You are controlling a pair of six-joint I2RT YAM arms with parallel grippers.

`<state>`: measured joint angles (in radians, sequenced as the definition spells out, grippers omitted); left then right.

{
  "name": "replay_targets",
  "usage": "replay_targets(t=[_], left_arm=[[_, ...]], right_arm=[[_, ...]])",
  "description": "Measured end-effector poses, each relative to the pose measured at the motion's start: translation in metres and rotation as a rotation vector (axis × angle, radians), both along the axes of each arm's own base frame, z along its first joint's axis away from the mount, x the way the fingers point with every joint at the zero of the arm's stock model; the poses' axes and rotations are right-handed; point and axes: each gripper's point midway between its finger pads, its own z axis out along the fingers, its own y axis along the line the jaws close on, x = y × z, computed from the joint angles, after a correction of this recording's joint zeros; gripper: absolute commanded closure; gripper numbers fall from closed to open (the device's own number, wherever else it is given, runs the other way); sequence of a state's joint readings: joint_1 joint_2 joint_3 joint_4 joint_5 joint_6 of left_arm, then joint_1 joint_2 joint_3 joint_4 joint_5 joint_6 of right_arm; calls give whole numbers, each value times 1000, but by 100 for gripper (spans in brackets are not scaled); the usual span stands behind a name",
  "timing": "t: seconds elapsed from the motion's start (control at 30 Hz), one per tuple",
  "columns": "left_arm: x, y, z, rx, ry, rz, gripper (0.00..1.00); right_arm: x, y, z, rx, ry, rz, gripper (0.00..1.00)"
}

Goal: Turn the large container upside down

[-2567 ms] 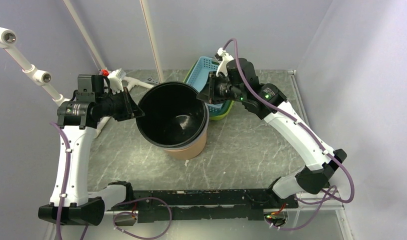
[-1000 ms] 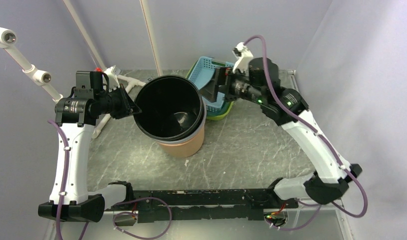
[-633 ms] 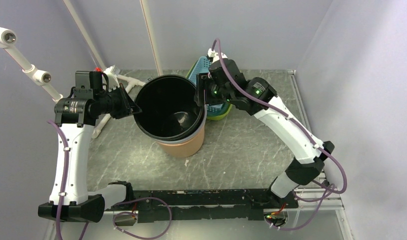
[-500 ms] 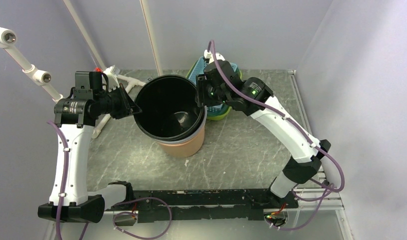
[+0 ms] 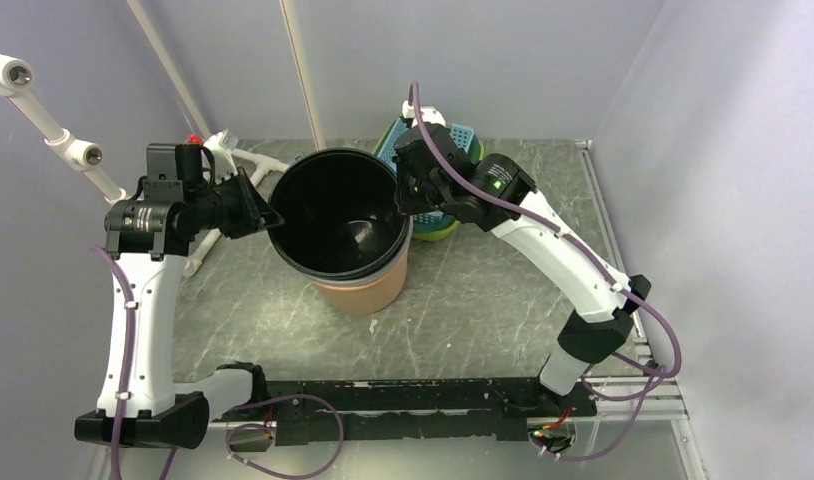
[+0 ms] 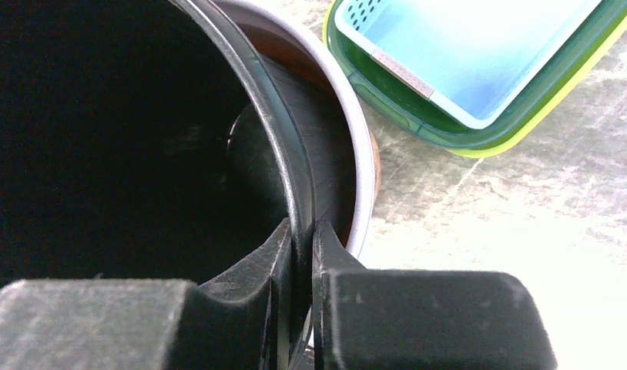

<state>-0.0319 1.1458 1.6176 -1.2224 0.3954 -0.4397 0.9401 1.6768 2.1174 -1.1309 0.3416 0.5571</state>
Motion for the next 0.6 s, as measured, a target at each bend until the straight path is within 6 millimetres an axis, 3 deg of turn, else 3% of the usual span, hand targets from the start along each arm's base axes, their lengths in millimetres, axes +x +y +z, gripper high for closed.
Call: replay_targets(t=[0.17, 0.37, 0.43, 0.6], left_arm=[[-2, -2, 9, -18, -37, 5, 48], [-5, 7, 34, 5, -152, 58, 21], [-10, 19, 44, 35, -205, 128, 16], [-35, 47, 68, 97, -352, 276, 14]], right_arm=[[3, -3, -2, -4, -11, -17, 100], [4, -13, -12, 18, 4, -21, 100], [5, -18, -12, 46, 15, -19, 100], [-1, -30, -4, 122, 26, 18, 100]])
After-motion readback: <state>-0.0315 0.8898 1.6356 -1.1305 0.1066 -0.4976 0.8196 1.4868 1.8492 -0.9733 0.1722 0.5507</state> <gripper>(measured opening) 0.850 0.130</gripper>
